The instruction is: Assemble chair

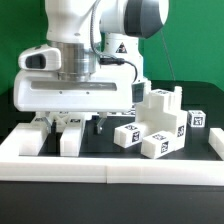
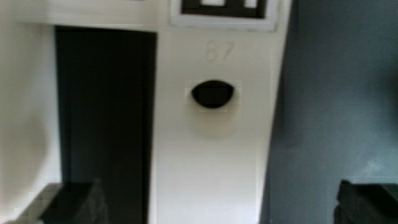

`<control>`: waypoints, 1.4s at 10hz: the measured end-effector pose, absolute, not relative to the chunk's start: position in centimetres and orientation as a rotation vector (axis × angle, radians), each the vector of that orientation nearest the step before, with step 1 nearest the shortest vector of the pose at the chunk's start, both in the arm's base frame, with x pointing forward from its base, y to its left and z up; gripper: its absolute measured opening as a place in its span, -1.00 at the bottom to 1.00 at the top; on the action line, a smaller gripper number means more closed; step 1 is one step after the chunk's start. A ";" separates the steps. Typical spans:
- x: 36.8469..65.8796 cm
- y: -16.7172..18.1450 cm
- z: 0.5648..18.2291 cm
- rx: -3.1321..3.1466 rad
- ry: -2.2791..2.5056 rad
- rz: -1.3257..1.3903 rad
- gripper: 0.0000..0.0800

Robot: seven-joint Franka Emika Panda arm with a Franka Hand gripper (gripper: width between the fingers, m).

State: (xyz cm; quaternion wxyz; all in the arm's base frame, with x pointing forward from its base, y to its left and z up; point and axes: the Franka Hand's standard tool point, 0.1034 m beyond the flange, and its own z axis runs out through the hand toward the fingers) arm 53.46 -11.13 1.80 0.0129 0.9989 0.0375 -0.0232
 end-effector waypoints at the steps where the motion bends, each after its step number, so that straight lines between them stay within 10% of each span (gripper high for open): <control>1: 53.3 -11.0 1.3 3.110 0.123 -0.077 0.62; 9: 52.9 -11.6 0.6 3.108 0.115 -0.095 0.59; 11: 52.9 -11.5 0.6 3.108 0.116 -0.095 -0.29; 14: 52.9 -11.7 0.6 3.108 0.117 -0.095 -0.28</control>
Offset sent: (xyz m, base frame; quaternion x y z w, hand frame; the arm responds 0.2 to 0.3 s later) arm -0.0038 -0.0095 -0.0142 0.0056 0.0085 -0.0126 0.9999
